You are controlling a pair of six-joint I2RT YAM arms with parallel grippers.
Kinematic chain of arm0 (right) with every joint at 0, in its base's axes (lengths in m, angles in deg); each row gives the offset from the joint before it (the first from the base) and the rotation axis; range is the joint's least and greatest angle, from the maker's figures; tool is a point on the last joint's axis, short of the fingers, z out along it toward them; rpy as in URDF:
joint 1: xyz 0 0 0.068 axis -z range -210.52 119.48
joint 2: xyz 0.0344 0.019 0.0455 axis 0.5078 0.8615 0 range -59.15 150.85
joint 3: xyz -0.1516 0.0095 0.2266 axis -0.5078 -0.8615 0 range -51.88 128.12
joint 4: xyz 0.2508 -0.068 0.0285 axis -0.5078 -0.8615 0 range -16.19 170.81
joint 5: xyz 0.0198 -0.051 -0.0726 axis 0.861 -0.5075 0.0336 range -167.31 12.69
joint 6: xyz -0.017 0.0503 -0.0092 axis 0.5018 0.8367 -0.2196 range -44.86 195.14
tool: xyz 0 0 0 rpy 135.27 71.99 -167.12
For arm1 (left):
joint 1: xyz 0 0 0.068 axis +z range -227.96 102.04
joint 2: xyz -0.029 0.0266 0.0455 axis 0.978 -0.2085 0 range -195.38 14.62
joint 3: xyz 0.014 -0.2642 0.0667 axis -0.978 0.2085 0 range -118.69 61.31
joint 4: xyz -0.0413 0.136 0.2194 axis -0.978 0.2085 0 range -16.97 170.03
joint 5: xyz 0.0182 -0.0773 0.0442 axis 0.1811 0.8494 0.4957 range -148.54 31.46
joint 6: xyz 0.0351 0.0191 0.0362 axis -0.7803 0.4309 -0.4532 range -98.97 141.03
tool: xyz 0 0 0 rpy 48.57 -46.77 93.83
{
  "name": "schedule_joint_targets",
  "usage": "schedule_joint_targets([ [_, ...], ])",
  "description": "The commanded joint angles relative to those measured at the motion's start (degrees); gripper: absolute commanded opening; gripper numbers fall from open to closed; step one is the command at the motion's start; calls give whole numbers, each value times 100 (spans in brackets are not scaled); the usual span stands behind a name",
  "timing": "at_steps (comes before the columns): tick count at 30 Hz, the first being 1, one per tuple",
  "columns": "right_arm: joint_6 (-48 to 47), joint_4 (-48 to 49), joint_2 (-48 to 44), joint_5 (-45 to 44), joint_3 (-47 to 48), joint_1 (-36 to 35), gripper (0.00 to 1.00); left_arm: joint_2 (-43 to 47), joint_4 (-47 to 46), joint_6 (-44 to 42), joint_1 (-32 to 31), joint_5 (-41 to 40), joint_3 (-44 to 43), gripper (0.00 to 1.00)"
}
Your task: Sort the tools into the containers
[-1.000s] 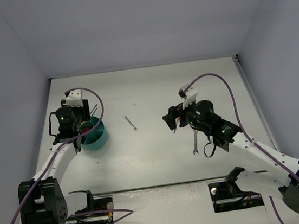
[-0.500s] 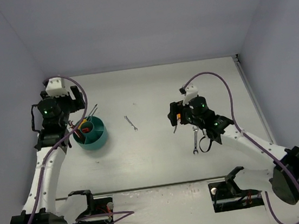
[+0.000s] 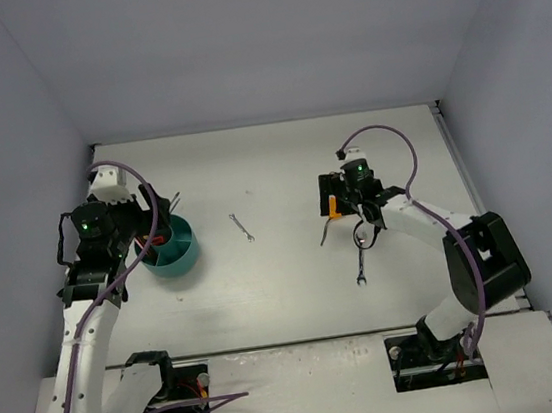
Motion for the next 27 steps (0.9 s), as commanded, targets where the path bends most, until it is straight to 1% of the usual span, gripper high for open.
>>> schedule_joint_targets([
  [1,42,205,485,5,511,153,88,147,-174,88,-165,54,-181,73],
  [5,90,196,1070,192,763,172,88,181,-148,-10,-314,12,-197,73],
  [9,125,214,1450,240,934,164,88,161,-113,-31,-371,-13,-189,73],
  [15,165,207,1750,38,961,135,85,151,-172,-10,-380,131,-166,73],
  [18,179,206,1766,-319,891,39,79,127,-210,7,-387,153,-136,73],
  [20,183,214,1762,-368,847,7,71,119,-242,27,-383,189,-123,73],
  [22,191,214,1748,-462,800,-45,68,102,-275,45,-380,236,-106,73],
  [26,152,214,1783,-592,761,-131,51,84,-335,107,-379,334,-73,73],
  [27,144,214,1775,-608,753,-179,44,84,-376,163,-387,422,-57,73],
])
